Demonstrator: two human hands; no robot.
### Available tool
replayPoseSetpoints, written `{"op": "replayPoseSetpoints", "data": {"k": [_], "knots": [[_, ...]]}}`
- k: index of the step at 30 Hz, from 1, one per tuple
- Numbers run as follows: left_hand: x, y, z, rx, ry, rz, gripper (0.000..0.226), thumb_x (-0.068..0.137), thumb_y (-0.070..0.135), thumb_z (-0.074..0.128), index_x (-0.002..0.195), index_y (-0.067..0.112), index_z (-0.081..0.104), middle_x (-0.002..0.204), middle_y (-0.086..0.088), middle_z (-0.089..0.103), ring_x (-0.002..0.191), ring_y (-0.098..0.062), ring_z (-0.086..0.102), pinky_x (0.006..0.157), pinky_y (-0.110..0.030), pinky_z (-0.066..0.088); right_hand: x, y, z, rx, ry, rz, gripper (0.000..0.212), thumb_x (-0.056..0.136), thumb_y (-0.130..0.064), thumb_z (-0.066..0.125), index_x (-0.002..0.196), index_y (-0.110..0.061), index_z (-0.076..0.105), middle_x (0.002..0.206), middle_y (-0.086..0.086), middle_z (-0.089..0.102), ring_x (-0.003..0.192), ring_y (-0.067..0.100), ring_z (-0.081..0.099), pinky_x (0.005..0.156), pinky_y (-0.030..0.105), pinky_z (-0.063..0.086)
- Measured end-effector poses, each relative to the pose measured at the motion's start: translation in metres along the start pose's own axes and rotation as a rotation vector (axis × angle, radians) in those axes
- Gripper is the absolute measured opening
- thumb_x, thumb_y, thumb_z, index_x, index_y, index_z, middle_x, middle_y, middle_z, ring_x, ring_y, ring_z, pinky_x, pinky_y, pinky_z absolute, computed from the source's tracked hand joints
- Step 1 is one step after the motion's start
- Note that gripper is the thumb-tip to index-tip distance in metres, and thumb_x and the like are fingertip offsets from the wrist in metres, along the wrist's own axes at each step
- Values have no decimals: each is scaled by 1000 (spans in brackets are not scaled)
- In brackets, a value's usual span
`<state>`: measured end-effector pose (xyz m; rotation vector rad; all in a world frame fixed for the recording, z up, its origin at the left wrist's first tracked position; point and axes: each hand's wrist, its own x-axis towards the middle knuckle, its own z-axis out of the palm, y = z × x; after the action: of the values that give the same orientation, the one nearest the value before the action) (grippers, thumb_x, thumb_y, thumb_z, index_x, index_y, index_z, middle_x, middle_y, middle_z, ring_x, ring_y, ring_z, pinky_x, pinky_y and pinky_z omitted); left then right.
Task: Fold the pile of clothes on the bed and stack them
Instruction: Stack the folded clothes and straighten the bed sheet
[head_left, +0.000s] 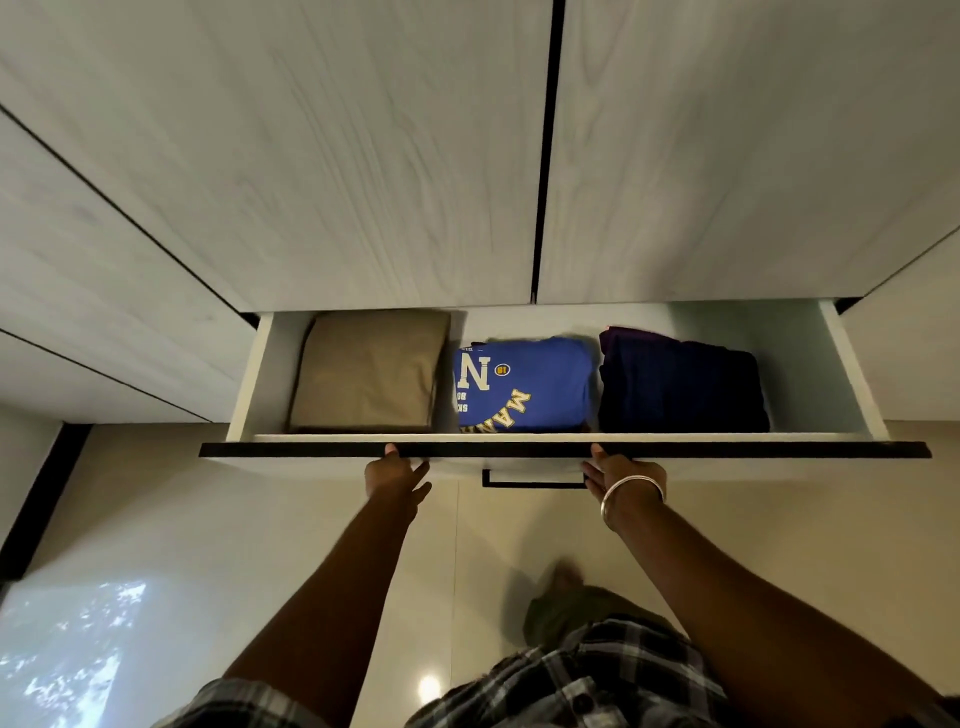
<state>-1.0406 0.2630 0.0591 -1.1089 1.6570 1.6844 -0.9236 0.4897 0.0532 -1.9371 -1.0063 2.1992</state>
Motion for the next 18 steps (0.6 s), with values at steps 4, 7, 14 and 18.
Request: {"op": "replayPoseSetpoints", "data": {"k": [4, 7, 14, 18], "knots": [[15, 26, 27, -55, 13, 11, 31, 107, 24, 33, 124, 5, 51, 97, -10, 58, 123, -35, 57, 97, -48, 44, 19, -33, 27, -27, -32, -19, 15, 91, -3, 65, 104, 0, 59, 105, 12, 71, 80, 26, 70, 65, 38, 55], [24, 45, 49, -158, 4, -6, 43, 105, 33, 37, 134, 3, 47, 133, -16, 58, 118, -31, 59, 97, -41, 43, 28, -55, 50, -13, -18, -22, 11, 94, -6, 62, 104, -6, 58, 97, 5, 71, 79, 28, 71, 48, 26, 48], [15, 73, 85, -423, -268, -71, 86, 97, 67, 25, 153, 3, 22, 160, -16, 25, 148, -30, 24, 121, -42, 15, 38, -91, 97, 204, -166, 76, 61, 100, -51, 44, 145, -10, 38, 147, 10, 46, 126, 31, 54, 78, 41, 51], [24, 104, 106, -440, -397, -53, 89, 94, 72, 17, 155, 6, 16, 163, -11, 17, 151, -27, 14, 122, -42, 9, 30, -102, 120, 425, -287, 78, 85, 91, -71, 38, 150, -10, 34, 156, 7, 35, 140, 25, 38, 111, 51, 33]]}}
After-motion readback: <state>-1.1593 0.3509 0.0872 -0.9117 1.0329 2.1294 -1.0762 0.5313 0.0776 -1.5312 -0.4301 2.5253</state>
